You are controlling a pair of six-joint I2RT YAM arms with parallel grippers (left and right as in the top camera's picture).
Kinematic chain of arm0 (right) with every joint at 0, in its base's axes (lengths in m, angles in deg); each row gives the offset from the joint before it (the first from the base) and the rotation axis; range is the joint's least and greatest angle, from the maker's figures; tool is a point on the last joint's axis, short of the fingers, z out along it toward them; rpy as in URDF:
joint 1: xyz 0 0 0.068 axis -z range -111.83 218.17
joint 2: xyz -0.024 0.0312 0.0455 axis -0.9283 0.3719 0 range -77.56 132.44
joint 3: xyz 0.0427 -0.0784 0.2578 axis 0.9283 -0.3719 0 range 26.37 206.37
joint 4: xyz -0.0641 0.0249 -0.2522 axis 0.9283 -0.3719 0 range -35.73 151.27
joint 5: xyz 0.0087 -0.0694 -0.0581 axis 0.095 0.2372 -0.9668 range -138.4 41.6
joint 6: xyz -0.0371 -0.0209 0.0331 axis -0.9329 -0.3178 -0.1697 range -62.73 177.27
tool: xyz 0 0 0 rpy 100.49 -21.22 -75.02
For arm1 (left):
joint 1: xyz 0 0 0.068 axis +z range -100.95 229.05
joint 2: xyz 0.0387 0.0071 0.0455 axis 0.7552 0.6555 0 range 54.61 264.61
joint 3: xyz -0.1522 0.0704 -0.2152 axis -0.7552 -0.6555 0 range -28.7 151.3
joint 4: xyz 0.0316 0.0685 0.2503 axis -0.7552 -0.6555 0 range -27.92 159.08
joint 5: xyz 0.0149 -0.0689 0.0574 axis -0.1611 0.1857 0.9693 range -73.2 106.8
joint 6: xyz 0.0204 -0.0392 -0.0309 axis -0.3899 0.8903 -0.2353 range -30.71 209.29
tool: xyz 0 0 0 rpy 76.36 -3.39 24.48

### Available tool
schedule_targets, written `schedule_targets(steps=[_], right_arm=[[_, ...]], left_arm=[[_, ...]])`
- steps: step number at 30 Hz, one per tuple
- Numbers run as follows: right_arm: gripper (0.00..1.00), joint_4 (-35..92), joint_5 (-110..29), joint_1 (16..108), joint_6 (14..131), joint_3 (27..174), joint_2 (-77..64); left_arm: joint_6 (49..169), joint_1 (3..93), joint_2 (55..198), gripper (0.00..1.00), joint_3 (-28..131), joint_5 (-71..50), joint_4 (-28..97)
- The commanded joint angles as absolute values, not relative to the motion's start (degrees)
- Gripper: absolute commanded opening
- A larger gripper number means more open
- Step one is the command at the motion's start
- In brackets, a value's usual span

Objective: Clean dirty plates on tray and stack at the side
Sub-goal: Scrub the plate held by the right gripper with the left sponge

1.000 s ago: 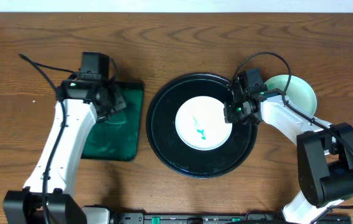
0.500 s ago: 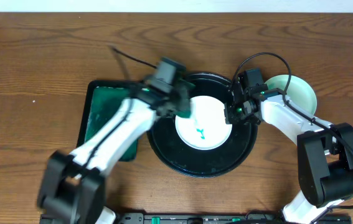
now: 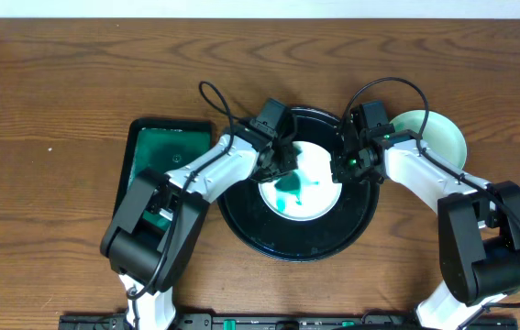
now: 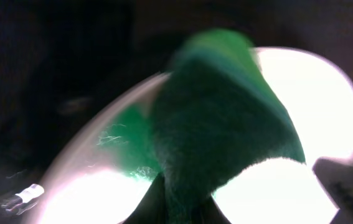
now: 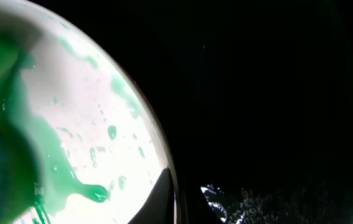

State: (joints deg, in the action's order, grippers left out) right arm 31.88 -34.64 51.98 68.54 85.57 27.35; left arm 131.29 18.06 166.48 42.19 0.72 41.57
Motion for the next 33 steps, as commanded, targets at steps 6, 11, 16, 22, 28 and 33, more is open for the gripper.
schedule_targets(steps=[6, 11, 16, 22, 28, 33], right_arm=[[0.01, 30.7, -35.27, 51.83, 68.17, 84.8, 28.85], [0.01, 30.85, -35.27, 51.83, 68.17, 84.8, 28.85], [0.01, 30.81, -35.27, 51.83, 68.14, 84.8, 28.85], [0.01, 30.81, -35.27, 51.83, 68.17, 84.8, 28.85], [0.01, 30.81, -35.25, 51.83, 68.14, 84.8, 28.85], [0.01, 30.99, -35.27, 51.83, 68.14, 84.8, 28.85]], left_arm=[[122.5, 22.74, 168.95, 0.07, 42.76, 8.9, 34.95], [121.43, 20.03, 170.46, 0.07, 42.76, -0.37, 40.81], [124.19, 15.83, 174.15, 0.07, 42.76, -14.38, 49.99], [125.37, 11.94, 176.71, 0.07, 42.76, -21.64, 53.83], [126.53, 13.63, 176.21, 0.08, 42.8, -21.72, 46.34], [129.15, 15.79, 174.13, 0.07, 42.8, -9.16, 33.4]])
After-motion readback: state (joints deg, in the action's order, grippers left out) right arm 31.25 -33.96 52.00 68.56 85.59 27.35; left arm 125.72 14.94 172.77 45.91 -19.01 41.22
